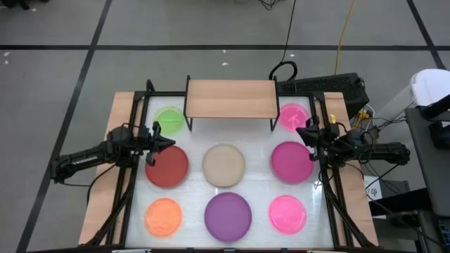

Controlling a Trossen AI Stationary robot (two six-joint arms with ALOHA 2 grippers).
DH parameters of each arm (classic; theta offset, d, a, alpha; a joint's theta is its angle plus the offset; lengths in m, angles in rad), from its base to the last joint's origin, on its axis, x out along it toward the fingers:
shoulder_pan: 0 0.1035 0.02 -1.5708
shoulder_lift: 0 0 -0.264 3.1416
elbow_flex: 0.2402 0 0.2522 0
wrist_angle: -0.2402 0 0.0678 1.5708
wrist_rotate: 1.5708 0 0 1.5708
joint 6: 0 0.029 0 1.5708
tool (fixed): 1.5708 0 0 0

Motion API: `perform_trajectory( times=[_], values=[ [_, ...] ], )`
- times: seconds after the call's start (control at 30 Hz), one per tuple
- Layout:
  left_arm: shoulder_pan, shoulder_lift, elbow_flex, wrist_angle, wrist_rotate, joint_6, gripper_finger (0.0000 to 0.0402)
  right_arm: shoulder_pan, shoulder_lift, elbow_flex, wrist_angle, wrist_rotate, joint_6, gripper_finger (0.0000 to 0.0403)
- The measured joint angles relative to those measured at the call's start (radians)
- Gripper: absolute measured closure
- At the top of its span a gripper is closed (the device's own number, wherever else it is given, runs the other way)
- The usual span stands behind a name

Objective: Place and stack plates onto a shelf
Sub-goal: Put the gray plate on the shelf

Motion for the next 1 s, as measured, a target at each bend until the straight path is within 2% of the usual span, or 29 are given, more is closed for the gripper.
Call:
perform_trajectory(
  times=[0.2, 0.4, 0.67, 1.0],
  values=[
    [0.000, 0.000, 0.000, 0.000, 0.000, 0.000, 0.0392, 0.000, 0.130, 0.048, -0.010, -0.013, -0.070, 0.0399],
    [0.000, 0.000, 0.000, 0.000, 0.000, 0.000, 0.0392, 0.000, 0.372, 0.168, -0.001, -0.015, -0.142, 0.0399],
    [0.000, 0.000, 0.000, 0.000, 0.000, 0.000, 0.0392, 0.001, 0.699, 0.185, 0.011, -0.014, -0.194, 0.0399],
    [0.000, 0.000, 0.000, 0.000, 0.000, 0.000, 0.0392, 0.001, 0.949, 0.200, 0.277, -0.014, -0.374, 0.0398]
  ],
)
